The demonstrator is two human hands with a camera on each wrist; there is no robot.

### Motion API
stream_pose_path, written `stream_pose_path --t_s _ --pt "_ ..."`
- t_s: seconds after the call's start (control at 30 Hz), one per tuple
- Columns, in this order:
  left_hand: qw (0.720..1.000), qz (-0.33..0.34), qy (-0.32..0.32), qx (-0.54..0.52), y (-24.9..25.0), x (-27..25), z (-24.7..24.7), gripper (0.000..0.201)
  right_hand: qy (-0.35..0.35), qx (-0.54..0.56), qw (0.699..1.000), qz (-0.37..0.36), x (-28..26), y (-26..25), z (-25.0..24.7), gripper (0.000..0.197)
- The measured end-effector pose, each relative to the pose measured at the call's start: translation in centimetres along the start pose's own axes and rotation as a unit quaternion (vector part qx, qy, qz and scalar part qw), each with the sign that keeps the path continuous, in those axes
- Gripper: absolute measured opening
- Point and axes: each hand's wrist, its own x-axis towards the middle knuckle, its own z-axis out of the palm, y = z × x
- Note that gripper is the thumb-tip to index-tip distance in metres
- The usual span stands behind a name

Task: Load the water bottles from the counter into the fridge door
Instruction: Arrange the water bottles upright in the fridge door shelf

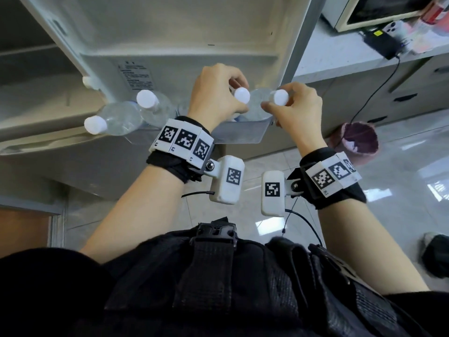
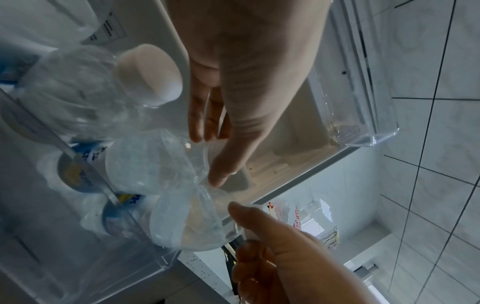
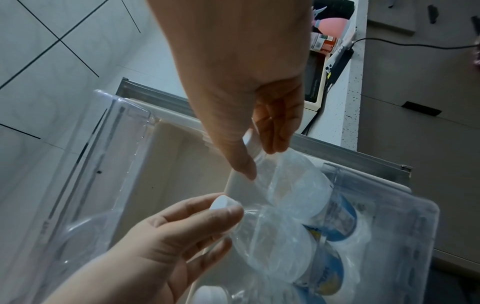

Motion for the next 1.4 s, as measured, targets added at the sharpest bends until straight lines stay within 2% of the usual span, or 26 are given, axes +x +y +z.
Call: stream_pose_path --t_s 0.17,0.27,0.4,0.53,0.7,0.87,0.93,1.0,1.17,1.27,1.33,1.4 --pt "0.998 -0.004 0.045 -0.049 -0.1 1.6 -0.3 0.026 0.034 0.032 0.999 -0.002 1.8 -0.9 0.3 0.032" --pt "0.994 -0.018 0.090 -0.055 -0.3 2.7 -0.4 0.030 0.017 0.048 0.999 -0.017 2.9 -1.9 0.5 0.025" --pt "0.988 -0.058 0.135 -0.044 -0.6 4.1 -0.5 0.034 -0.030 0.067 0.996 -0.042 4.4 -2.9 1.1 0.042" --pt "0.990 -0.086 0.108 -0.041 -1.5 4.9 -0.7 0.041 -0.052 0.058 0.995 -0.059 5.8 -3.3 1.7 0.056" --pt "0.988 -0.096 0.093 -0.075 -1.8 4.5 -1.6 0.031 0.000 0.086 0.995 -0.058 5.7 -3.3 2.6 0.050" --pt "0.982 -0.082 0.147 -0.084 -2.3 2.9 -2.5 0.018 0.041 0.144 0.986 -0.073 4.9 -3.8 3.1 0.028" --pt "0.976 -0.073 0.186 -0.085 -2.3 1.8 -2.8 0.013 0.013 0.147 0.983 -0.106 4.1 -4.0 3.4 0.014" --pt "0.970 -0.066 0.221 -0.079 -2.4 0.5 -3.1 0.011 -0.060 0.159 0.977 -0.128 3.1 -4.1 3.7 0.009" --pt "0.949 -0.079 0.305 -0.006 -4.4 -3.1 -3.6 0.013 -0.239 0.098 0.959 -0.120 0.7 -3.6 4.8 0.024" --pt "0.948 -0.108 0.299 0.030 -5.7 -4.9 -4.1 0.022 -0.321 0.016 0.939 -0.125 0.0 -2.9 5.5 0.046" --pt "0.956 -0.126 0.265 0.021 -6.8 -5.4 -4.5 0.028 -0.308 0.020 0.942 -0.130 -0.4 -3.0 5.9 0.054" --pt "0.957 -0.134 0.257 0.008 -7.8 -5.5 -5.1 0.028 -0.265 0.036 0.954 -0.138 -0.6 -3.3 6.4 0.049"
